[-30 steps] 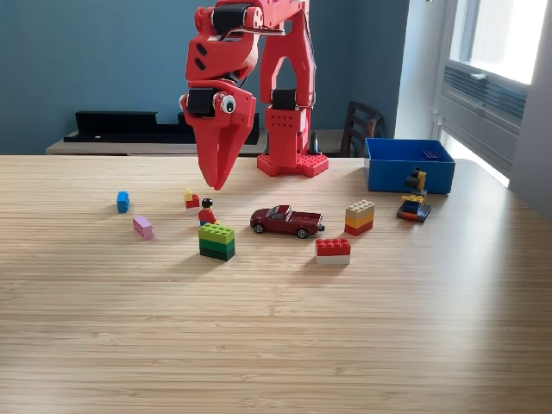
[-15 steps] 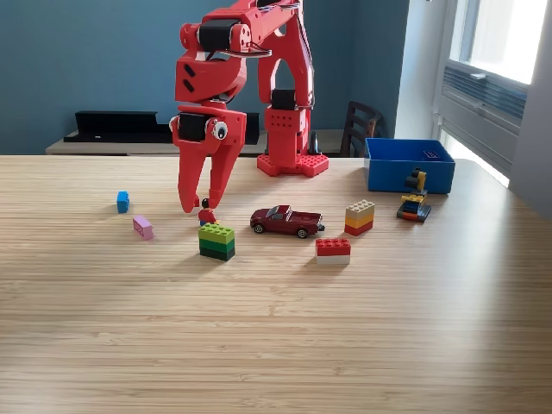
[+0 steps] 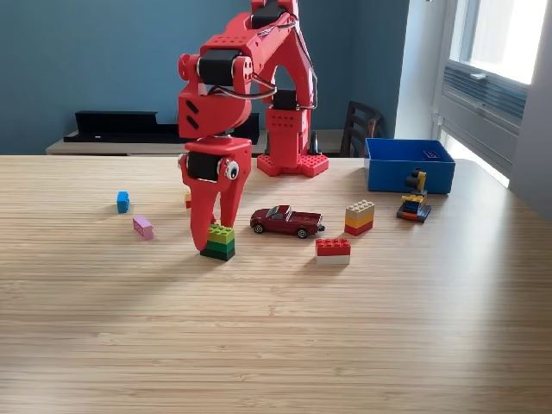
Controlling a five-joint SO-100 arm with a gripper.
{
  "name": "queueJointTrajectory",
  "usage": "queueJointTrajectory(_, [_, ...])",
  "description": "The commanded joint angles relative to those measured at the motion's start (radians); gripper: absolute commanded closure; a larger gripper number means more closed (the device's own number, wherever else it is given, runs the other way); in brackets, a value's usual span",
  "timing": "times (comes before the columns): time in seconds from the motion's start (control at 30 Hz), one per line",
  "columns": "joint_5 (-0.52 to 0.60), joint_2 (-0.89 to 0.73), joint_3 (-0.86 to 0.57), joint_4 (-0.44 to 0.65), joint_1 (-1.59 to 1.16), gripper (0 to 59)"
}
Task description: Grasp a lego block and put it in the bin.
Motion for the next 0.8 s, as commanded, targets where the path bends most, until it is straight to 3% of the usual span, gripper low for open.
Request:
queueJointTrajectory(0.03, [0.012, -0.014, -0.087, 0.003, -0.011, 42.0])
queueJointTrajectory(0.23, [0.063, -0.025, -0.110, 0.002, 0.005, 58.6])
queueJointTrajectory(0.5, [0.109, -0.014, -0.129, 0.018, 0.043, 58.6])
queueJointTrajectory(0.67, [0.067, -0.009, -0.127, 0.035, 0.064, 58.6])
queueJointTrajectory(0.8, [0.038, 0.040, -0.284, 0.184, 0.048, 58.6])
